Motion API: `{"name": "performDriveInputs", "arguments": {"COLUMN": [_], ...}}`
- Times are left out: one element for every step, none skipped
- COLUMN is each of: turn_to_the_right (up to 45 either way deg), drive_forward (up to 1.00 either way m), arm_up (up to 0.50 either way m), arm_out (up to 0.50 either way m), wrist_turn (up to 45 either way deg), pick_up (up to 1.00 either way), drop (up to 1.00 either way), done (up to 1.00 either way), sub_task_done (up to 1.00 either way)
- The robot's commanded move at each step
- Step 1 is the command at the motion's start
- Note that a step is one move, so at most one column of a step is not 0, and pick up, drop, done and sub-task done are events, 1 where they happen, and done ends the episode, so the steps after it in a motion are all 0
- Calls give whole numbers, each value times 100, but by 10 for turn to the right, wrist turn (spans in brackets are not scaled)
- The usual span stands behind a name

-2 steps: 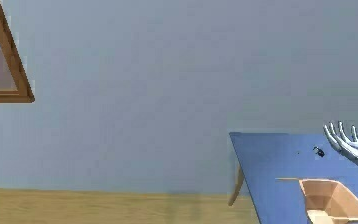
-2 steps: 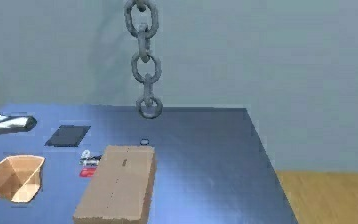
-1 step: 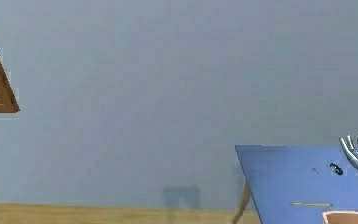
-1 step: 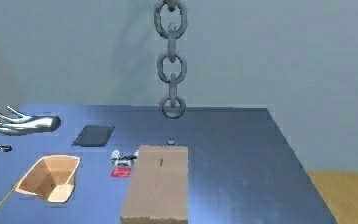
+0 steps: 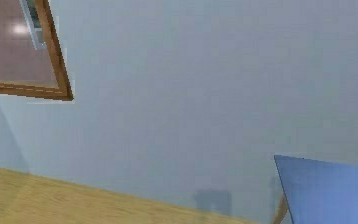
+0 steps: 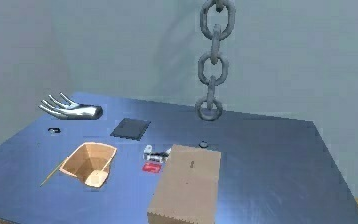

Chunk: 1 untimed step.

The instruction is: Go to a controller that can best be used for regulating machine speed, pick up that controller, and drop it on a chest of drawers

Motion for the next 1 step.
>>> {"name": "performDriveInputs", "arguments": {"turn_to_the_right": [0], "drive_forward": [0], "arm_up": [50], "arm_out": [0], "wrist_turn": [0], "pick_up": [0], "drop": [0], "done": [0], "sub_task_done": [0]}}
